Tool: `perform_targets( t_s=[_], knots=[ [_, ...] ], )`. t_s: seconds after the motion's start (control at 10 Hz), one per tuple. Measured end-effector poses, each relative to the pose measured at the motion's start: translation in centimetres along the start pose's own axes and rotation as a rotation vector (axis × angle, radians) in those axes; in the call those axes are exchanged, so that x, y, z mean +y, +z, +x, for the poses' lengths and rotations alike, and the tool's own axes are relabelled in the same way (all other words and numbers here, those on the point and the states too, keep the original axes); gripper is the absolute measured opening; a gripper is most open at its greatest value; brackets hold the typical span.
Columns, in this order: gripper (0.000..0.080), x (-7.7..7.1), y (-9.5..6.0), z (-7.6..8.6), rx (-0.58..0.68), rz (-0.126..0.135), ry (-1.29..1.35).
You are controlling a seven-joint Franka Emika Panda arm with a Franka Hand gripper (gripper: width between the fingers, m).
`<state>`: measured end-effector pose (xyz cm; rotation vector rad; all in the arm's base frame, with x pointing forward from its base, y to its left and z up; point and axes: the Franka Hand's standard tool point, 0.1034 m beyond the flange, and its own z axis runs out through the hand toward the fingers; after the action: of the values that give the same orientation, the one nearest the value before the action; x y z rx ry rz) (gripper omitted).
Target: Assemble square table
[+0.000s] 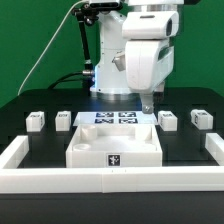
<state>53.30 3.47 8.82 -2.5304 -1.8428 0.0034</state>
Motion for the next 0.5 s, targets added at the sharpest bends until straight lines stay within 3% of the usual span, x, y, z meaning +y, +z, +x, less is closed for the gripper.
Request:
perform_targets(
  t_s=[0.3, 0.4, 0.5],
  knots=[
    [0.065, -0.08, 0.27, -0.39, 0.002, -0.002, -0.004],
    [0.065, 0.29, 0.4, -0.59, 0.011, -0.021, -0.065],
    [0.065, 0.74, 0.76, -1.33, 0.027, -0.062, -0.15]
  ],
)
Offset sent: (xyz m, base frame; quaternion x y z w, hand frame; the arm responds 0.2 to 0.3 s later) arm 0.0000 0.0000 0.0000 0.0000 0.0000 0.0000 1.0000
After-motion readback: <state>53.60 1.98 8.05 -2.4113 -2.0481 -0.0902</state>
